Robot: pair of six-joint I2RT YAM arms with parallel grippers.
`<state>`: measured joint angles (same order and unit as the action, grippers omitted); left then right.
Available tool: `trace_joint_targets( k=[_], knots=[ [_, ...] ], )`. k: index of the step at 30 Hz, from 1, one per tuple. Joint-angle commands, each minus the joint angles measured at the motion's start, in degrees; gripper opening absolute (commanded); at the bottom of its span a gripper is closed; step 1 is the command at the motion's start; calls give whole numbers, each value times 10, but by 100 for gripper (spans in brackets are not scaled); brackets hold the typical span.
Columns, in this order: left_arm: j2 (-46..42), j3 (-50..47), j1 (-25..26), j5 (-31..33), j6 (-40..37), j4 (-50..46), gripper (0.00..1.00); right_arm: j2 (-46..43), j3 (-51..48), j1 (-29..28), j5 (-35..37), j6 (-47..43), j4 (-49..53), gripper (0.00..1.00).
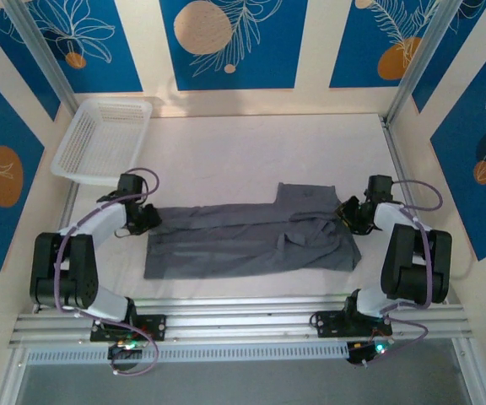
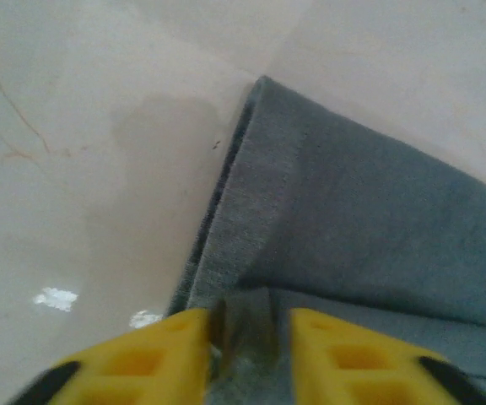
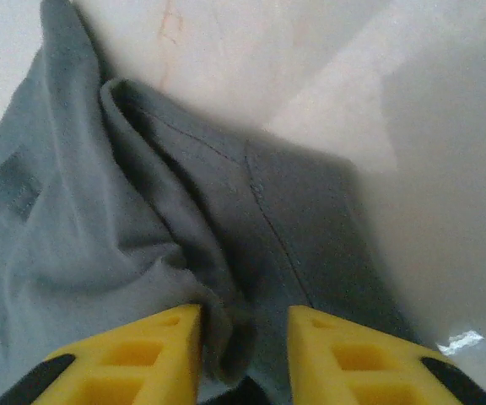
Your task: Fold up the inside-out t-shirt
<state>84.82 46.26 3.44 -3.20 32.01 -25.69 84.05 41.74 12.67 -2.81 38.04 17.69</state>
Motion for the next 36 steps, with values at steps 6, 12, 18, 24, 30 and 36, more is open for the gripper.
trace_joint_targets(
  k=[6, 12, 18, 24, 30, 36],
  knots=[
    [-60, 60, 4, -13, -21, -13, 51, -50, 106, -54, 43, -70, -5, 51],
    [-116, 64, 82, -37, -17, -6, 56, 118, 296, -149, 107, -168, 99, 59],
    [-148, 50, 181, -10, -20, -1, 60, 242, 386, -228, 84, -171, 133, 60],
    [-150, 40, 215, 6, -30, -13, 61, 347, 453, -273, 64, -156, 151, 58],
    [-145, 37, 218, 9, -34, -14, 61, 389, 486, -286, 82, -143, 182, 24],
    [-136, 42, 218, 4, -34, -8, 61, 304, 434, -287, 87, -135, 174, 0]
  ],
)
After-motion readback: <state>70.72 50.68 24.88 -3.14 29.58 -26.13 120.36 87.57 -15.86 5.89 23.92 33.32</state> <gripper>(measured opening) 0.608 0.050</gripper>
